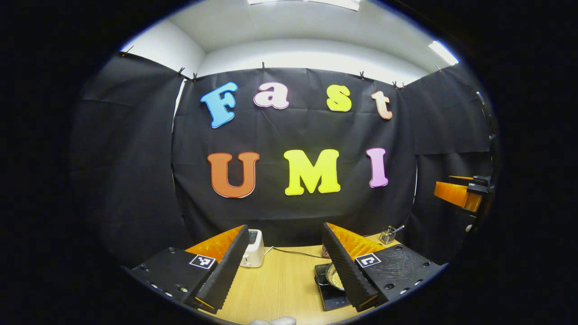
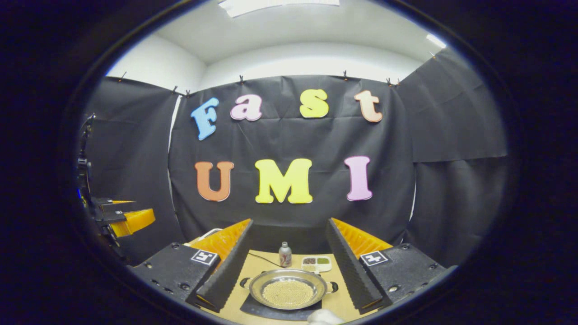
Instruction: First push the handle of the pot to place it horizontally, then grasp the pot with both hands and set it on the induction cooktop.
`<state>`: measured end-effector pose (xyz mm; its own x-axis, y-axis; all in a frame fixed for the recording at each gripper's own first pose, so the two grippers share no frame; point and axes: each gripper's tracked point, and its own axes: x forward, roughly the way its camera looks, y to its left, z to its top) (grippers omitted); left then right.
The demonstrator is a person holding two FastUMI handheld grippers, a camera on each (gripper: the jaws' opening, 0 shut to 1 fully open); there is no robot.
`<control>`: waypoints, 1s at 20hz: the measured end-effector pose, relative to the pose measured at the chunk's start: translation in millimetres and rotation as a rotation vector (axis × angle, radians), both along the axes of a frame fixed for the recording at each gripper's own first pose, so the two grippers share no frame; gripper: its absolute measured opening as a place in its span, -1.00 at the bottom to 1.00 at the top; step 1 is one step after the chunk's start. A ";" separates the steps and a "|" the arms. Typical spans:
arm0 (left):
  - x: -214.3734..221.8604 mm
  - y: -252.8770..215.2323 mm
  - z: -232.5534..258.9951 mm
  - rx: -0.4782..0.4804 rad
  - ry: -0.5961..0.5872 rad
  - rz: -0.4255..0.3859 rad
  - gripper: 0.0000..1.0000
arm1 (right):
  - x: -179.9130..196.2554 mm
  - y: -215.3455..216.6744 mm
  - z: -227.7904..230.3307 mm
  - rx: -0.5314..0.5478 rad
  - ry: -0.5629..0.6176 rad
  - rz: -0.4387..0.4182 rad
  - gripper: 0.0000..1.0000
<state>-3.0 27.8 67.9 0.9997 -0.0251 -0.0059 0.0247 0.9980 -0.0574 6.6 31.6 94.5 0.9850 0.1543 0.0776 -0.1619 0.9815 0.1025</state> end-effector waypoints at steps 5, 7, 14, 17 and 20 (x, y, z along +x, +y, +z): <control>-31.4 25.2 5.3 -0.008 -0.020 0.051 0.93 | -22.6 -17.4 -4.3 0.028 0.010 -0.051 1.00; -41.5 35.5 2.2 0.006 -0.010 0.075 0.92 | -29.9 -27.2 -8.3 0.027 0.014 -0.079 1.00; -50.9 36.7 6.1 -0.007 -0.021 0.068 0.92 | -43.9 -34.9 -14.7 0.007 0.023 -0.104 1.00; -53.3 36.3 6.3 -0.004 -0.026 0.064 0.92 | -46.2 -37.0 -14.3 -0.006 0.023 -0.111 1.00; -54.7 38.8 5.6 -0.008 -0.030 0.066 0.92 | -49.6 -35.8 -9.8 -0.017 0.011 -0.111 1.00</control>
